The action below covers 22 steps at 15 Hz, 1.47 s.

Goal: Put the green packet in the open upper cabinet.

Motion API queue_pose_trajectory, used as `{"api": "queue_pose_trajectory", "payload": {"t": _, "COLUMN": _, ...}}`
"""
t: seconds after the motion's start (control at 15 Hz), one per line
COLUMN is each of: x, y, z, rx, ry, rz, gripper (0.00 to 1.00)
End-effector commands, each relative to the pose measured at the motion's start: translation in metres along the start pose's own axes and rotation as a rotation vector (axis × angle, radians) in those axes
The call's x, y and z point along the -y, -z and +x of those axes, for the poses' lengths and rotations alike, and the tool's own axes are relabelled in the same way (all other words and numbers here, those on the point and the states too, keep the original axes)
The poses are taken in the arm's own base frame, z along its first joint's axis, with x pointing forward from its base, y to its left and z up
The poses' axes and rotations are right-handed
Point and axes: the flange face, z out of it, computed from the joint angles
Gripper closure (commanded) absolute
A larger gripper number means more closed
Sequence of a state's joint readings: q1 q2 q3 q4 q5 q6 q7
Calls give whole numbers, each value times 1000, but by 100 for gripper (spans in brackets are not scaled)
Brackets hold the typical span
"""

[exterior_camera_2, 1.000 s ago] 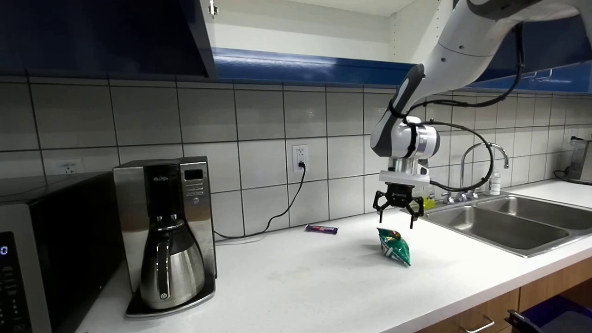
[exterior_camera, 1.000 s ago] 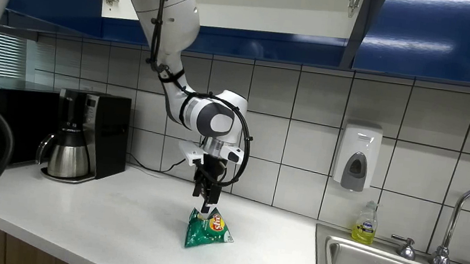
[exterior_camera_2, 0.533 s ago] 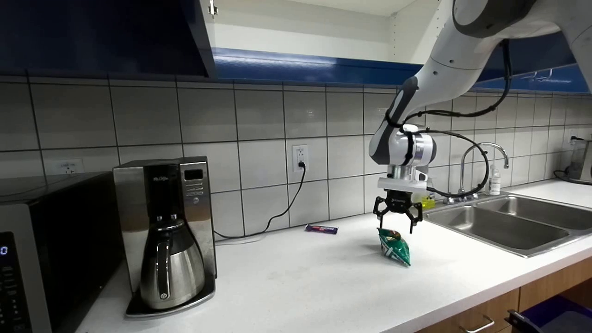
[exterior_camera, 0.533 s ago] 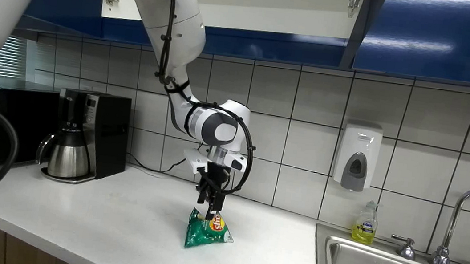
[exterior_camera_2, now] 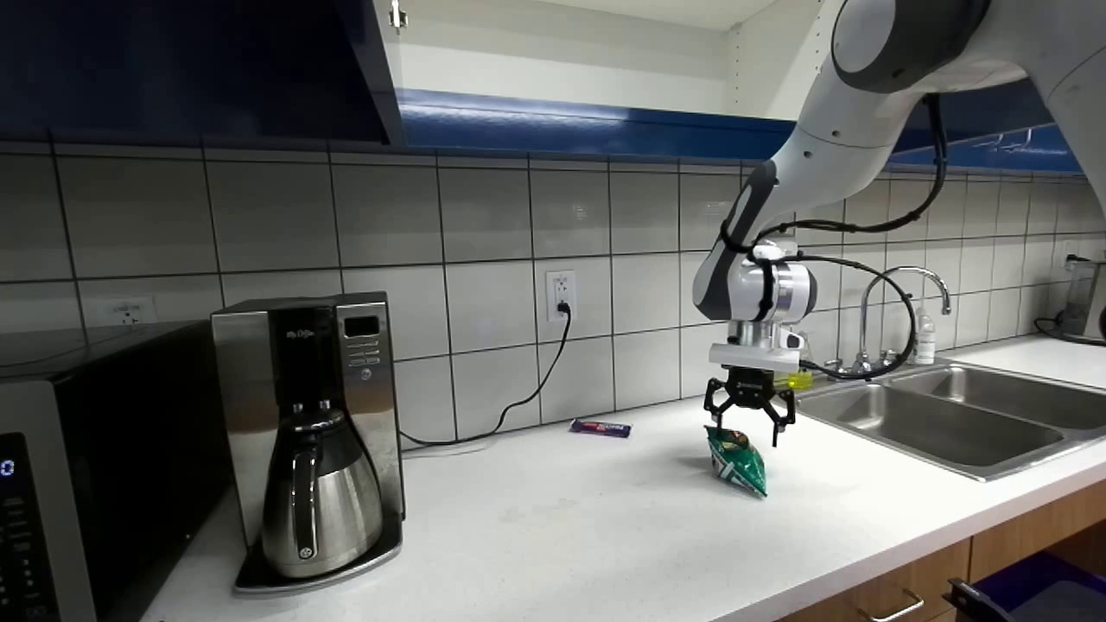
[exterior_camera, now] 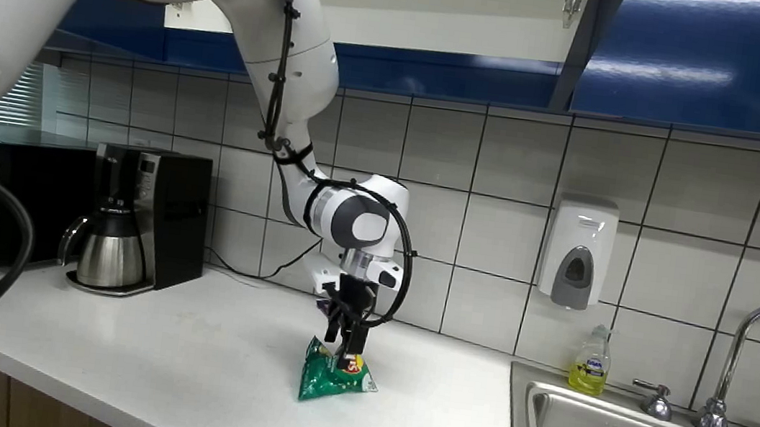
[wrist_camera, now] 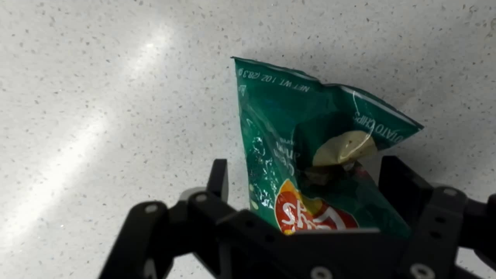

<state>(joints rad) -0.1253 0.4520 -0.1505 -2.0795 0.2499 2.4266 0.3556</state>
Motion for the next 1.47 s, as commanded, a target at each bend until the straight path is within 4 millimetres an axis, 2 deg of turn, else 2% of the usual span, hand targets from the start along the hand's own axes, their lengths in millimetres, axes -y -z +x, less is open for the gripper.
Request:
{"api": "queue_pose_trajectory", "payload": {"t": 0.0, "x": 2, "y": -3, "z": 9, "rx": -15, "ry": -37, "rz": -3, "gripper": 0}}
{"api": "queue_pose_trajectory", "payload": {"t": 0.6, "x": 3, "y": -12, "z": 14, "rx": -23, "ry": -64, "rz": -7, "gripper": 0}}
{"api": "queue_pose_trajectory", "payload": {"t": 0.67, "x": 3, "y": -13, "z": 14, "rx": -23, "ry": -65, "rz": -9, "gripper": 3}}
{"api": "queue_pose_trajectory", "payload": {"t": 0.73, "x": 3, "y": -14, "z": 14, "rx": -24, "ry": -66, "rz": -7, "gripper": 26}}
{"api": "queue_pose_trajectory", "payload": {"t": 0.87, "x": 3, "y": -15, "z": 15, "rx": -22, "ry": -64, "rz": -10, "gripper": 32}}
{"api": "queue_pose_trajectory", "payload": {"t": 1.0, "x": 3, "y": -15, "z": 15, "rx": -21, "ry": -63, "rz": -10, "gripper": 50}}
{"api": "queue_pose_trajectory", "payload": {"t": 1.4, "x": 4, "y": -15, "z": 15, "rx": -21, "ry": -60, "rz": -12, "gripper": 95}}
